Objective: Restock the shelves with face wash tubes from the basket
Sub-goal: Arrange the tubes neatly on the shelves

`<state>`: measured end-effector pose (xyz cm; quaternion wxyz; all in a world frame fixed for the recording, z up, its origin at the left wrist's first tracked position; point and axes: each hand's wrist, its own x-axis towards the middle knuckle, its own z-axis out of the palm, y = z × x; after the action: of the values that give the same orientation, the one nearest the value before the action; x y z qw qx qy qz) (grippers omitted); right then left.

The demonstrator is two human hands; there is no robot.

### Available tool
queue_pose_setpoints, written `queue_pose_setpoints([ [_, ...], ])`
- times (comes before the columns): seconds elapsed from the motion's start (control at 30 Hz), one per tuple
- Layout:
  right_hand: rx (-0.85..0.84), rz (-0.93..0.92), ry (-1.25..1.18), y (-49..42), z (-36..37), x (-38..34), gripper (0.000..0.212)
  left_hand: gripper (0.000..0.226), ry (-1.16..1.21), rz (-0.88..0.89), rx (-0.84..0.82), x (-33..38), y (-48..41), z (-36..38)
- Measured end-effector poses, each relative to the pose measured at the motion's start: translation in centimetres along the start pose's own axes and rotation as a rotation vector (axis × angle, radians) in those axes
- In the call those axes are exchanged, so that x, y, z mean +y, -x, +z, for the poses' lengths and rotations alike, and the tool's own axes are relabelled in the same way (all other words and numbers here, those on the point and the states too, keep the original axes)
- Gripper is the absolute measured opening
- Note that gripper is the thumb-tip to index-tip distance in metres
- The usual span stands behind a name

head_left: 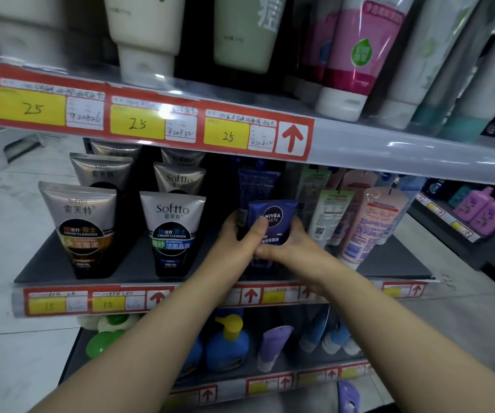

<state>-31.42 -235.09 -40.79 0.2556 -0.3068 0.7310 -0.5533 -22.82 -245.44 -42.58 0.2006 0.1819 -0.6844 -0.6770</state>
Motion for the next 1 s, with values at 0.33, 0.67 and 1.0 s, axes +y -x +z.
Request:
queue_pose_setpoints([
  [0.33, -0.056, -0.078, -0.097, -2.2, 0.7, 1.0, 0.134, 0.086, 0.417, -0.178, 0.056, 0.3, -2.4, 0.2],
  [0.67, 0.118, -0.011, -0.093, -2.9, 0.6, -0.1, 0.091, 0.074, 0.428, -0.153, 0.086, -0.2, -3.5, 0.5],
  [1.0, 0.169, 0.146, -0.087, -2.1, 1.8, 0.4, 0.054, 0.055, 0.365, -0.221, 0.101, 0.0, -2.8, 0.2],
])
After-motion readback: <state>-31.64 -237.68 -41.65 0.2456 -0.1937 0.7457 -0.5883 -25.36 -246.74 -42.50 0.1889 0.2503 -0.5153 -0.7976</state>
